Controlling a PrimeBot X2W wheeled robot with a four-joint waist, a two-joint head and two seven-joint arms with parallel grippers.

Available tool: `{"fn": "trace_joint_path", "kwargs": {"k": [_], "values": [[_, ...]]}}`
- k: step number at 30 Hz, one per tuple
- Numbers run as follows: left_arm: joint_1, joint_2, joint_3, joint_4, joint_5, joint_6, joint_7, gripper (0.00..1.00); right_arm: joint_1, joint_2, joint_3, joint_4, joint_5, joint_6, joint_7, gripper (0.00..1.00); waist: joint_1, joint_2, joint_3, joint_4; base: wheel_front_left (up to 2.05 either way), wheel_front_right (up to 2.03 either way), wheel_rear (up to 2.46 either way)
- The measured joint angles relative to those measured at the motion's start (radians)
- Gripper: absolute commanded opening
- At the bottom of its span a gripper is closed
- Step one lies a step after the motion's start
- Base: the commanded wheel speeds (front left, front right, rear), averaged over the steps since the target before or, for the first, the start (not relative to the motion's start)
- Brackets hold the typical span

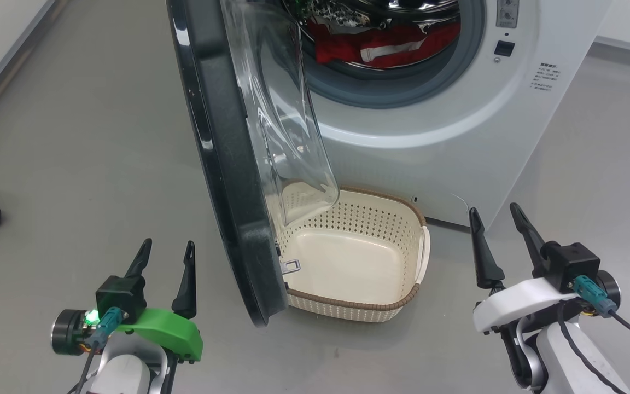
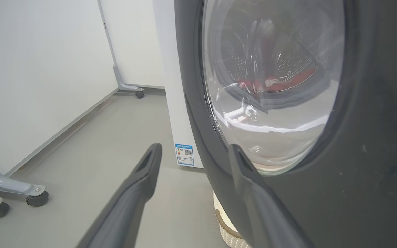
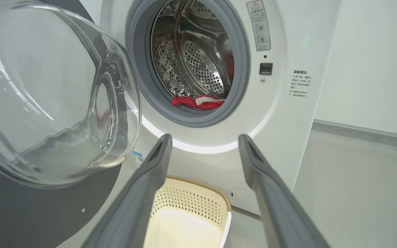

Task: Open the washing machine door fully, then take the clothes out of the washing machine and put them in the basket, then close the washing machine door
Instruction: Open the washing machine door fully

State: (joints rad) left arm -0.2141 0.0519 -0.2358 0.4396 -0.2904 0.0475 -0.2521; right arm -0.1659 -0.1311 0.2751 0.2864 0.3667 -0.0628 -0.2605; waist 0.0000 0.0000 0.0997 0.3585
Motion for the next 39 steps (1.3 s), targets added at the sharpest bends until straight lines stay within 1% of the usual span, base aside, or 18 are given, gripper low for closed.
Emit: {"fn": "trace_joint_path", "kwargs": {"k": [1, 2, 3, 4, 6, 7, 18, 23, 25, 31, 36, 39], "values": [[0.000, 0.000, 0.000, 0.000, 0.000, 0.000, 0.000, 1.00, 0.004, 0.002, -0.003, 0.001, -0.002, 0.000, 0.000, 1.00, 0.0000, 0.0000, 0.000, 0.001, 0.00, 0.00, 0.00], [0.000, 0.000, -0.001, 0.000, 0.000, 0.000, 0.000, 0.98, 0.008, 0.005, -0.005, 0.003, -0.002, 0.001, 0.000, 1.00, 0.0000, 0.0000, 0.000, 0.001, 0.00, 0.00, 0.00], [0.000, 0.000, -0.001, 0.000, 0.000, 0.000, 0.000, 0.89, 0.011, 0.006, -0.008, 0.005, -0.004, 0.004, 0.000, 1.00, 0.0000, 0.0000, 0.000, 0.002, 0.00, 0.00, 0.00], [0.001, 0.000, -0.001, 0.000, 0.000, 0.000, 0.000, 0.60, 0.011, 0.006, -0.011, 0.007, -0.007, 0.009, 0.000, 1.00, 0.0000, 0.0000, 0.000, 0.002, 0.00, 0.00, 0.00], [0.003, 0.000, -0.003, 0.001, 0.000, 0.000, 0.000, 0.10, 0.011, 0.009, -0.017, 0.008, -0.011, 0.011, 0.000, 1.00, 0.0000, 0.0000, -0.001, 0.003, 0.00, 0.00, 0.00], [0.006, 0.000, -0.004, 0.002, 0.000, 0.000, 0.000, 0.00, 0.011, 0.011, -0.020, 0.009, -0.013, 0.011, 0.000, 1.00, 0.0000, 0.0000, -0.001, 0.004, 0.00, 0.00, 0.00], [0.012, 0.000, -0.004, 0.001, 0.000, -0.001, 0.000, 0.00, 0.013, 0.018, -0.044, 0.023, -0.057, 0.035, 0.000, 1.00, 0.0000, 0.0000, -0.008, 0.011, 0.00, 0.00, 0.00], [0.012, 0.003, 0.015, -0.033, 0.000, 0.002, 0.000, 0.00, 0.020, 0.022, -0.053, 0.030, -0.071, 0.036, 0.000, 1.00, 0.0000, 0.0000, -0.011, 0.015, 0.00, 0.00, 0.00], [0.012, 0.006, 0.022, -0.057, 0.003, 0.006, 0.000, 0.00, 0.026, 0.026, -0.056, 0.031, -0.072, 0.043, 0.000, 1.00, 0.0000, 0.0000, -0.012, 0.016, 0.00, 0.00, 0.00], [-0.001, 0.024, 0.045, -0.205, 0.032, 0.009, 0.000, 0.00, 0.032, 0.029, -0.058, 0.035, -0.113, 0.044, 0.000, 1.00, 0.0000, 0.0000, -0.015, 0.020, 0.00, 0.00, 0.00], [-0.043, 0.029, 0.061, -0.367, 0.061, 0.010, 0.000, 0.00, 0.032, 0.030, -0.065, 0.037, -0.120, 0.053, 0.000, 1.00, 0.0000, 0.0000, -0.014, 0.025, 0.00, 0.00, 0.00], [-0.057, 0.030, 0.050, -0.464, 0.090, 0.008, -0.005, 0.00, 0.032, 0.031, -0.069, 0.038, -0.123, 0.053, 0.000, 1.00, 0.0000, 0.0000, -0.013, 0.028, 0.00, 0.00, 0.00]]}}
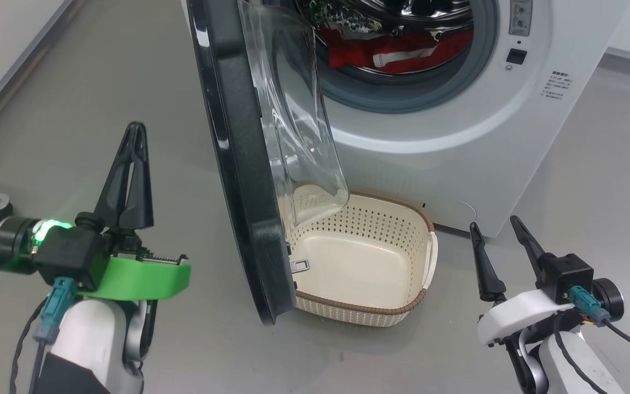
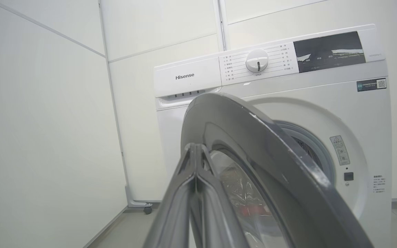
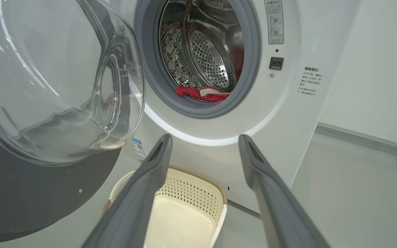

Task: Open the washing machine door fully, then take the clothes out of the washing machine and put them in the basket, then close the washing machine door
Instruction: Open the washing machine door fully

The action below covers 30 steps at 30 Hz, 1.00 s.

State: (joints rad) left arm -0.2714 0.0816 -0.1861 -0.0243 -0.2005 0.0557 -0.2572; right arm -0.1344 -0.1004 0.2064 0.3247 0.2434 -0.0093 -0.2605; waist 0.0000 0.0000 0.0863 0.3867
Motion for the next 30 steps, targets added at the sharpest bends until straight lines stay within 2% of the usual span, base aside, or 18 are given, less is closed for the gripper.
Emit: {"fn": "trace_joint_path", "kwargs": {"k": [7, 15, 22, 30], "values": [[0.000, -0.002, -0.081, -0.183, 0.009, -0.061, -0.001, 0.00, 0.000, 0.007, -0.007, 0.000, -0.010, 0.008, 0.000, 1.00, 0.0000, 0.0000, 0.001, 0.001, 0.00, 0.00, 0.00], [0.058, -0.003, -0.260, -0.209, -0.015, -0.158, 0.026, 0.00, 0.000, 0.009, -0.010, 0.000, -0.027, 0.017, 0.000, 1.00, 0.0000, 0.0000, 0.005, -0.004, 0.00, 0.00, 0.00], [0.133, 0.000, -0.386, -0.146, -0.072, -0.169, 0.160, 0.00, 0.000, 0.012, -0.012, 0.001, -0.048, 0.026, 0.000, 1.00, 0.0000, 0.0000, 0.011, -0.008, 0.00, 0.00, 0.00], [0.162, 0.023, -0.398, -0.079, -0.091, -0.171, 0.248, 0.00, 0.000, 0.019, -0.013, 0.002, -0.056, 0.029, 0.000, 1.00, 0.0000, 0.0000, 0.015, -0.014, 0.00, 0.00, 0.00]]}}
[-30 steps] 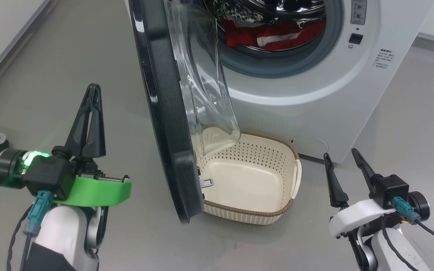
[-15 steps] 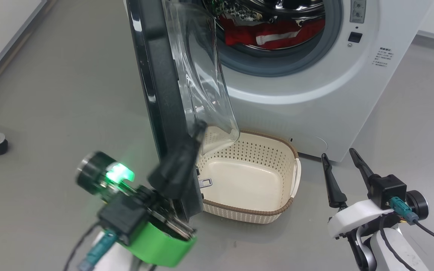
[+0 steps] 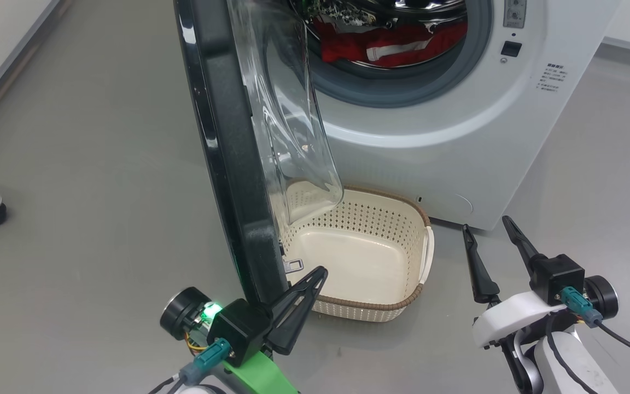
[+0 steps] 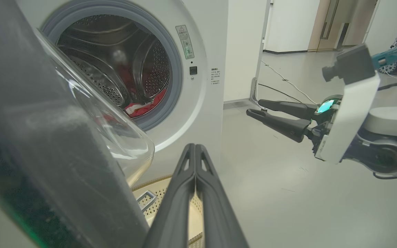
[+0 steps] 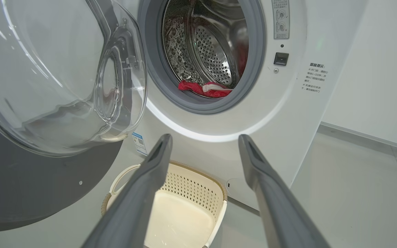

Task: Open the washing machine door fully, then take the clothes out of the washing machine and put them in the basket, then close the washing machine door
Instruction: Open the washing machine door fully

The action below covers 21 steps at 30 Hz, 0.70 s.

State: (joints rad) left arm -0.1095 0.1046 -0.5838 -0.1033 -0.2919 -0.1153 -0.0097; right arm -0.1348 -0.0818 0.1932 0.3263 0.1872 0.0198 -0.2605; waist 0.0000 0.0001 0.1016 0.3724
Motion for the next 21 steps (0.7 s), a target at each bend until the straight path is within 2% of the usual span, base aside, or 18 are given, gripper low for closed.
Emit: {"fn": "trace_joint_path", "kwargs": {"k": [10, 21], "values": [[0.008, 0.002, 0.050, 0.040, -0.007, 0.006, 0.019, 0.00, 0.000, 0.005, -0.016, 0.002, -0.005, 0.008, 0.000, 1.00, 0.0000, 0.0000, 0.007, -0.008, 0.00, 0.00, 0.00], [0.007, -0.002, 0.075, 0.068, -0.025, 0.036, 0.027, 0.00, 0.000, 0.012, -0.028, 0.004, -0.009, 0.014, 0.000, 1.00, -0.0001, 0.0000, 0.002, -0.008, 0.00, 0.00, 0.00]]}}
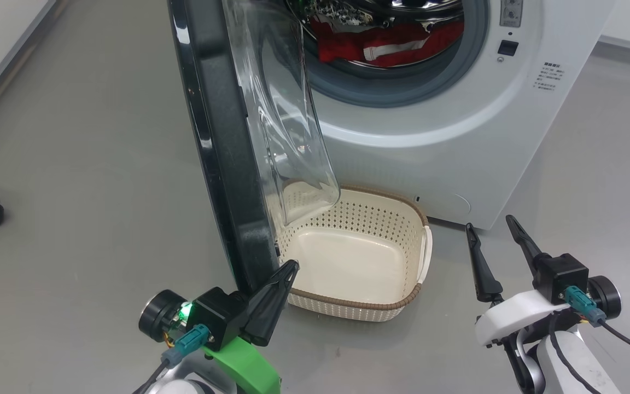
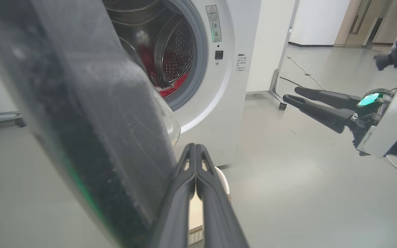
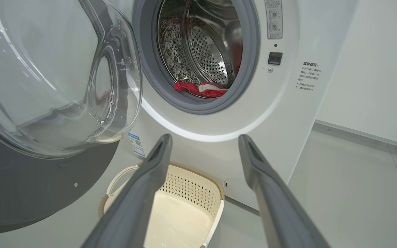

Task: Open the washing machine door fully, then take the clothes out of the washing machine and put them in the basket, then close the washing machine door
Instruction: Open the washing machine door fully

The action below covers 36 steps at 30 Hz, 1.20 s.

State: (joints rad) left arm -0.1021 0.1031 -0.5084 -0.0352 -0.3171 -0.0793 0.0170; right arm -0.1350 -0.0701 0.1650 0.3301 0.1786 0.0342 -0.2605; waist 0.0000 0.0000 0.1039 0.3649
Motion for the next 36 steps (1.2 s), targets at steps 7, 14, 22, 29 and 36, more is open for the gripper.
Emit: {"fn": "trace_joint_path", "kwargs": {"k": [7, 14, 22, 29, 36], "values": [[0.000, -0.012, 0.014, 0.016, -0.009, 0.012, 0.000, 0.00, 0.000, 0.002, -0.003, 0.001, -0.005, 0.009, 0.000, 1.00, 0.0000, 0.0000, -0.006, 0.002, 0.00, 0.00, 0.00], [0.021, -0.022, 0.043, 0.035, -0.033, 0.040, -0.003, 0.00, 0.000, 0.005, -0.002, 0.008, -0.006, 0.017, 0.000, 1.00, 0.0000, 0.0000, -0.017, 0.001, 0.00, 0.00, 0.00], [0.043, -0.023, 0.090, 0.066, -0.042, 0.076, -0.030, 0.00, 0.000, 0.008, -0.003, 0.008, -0.006, 0.021, 0.000, 1.00, 0.0000, 0.0000, -0.022, 0.004, 0.00, 0.00, 0.00], [0.044, -0.021, 0.140, 0.086, -0.044, 0.111, -0.054, 0.00, 0.000, 0.010, -0.002, 0.008, -0.013, 0.026, 0.000, 1.00, 0.0000, 0.0000, -0.023, 0.009, 0.00, 0.00, 0.00], [0.046, -0.016, 0.199, 0.096, -0.063, 0.137, -0.084, 0.00, 0.000, 0.011, -0.005, 0.005, -0.013, 0.026, 0.000, 1.00, 0.0000, 0.0000, -0.022, 0.010, 0.00, 0.00, 0.00]]}}
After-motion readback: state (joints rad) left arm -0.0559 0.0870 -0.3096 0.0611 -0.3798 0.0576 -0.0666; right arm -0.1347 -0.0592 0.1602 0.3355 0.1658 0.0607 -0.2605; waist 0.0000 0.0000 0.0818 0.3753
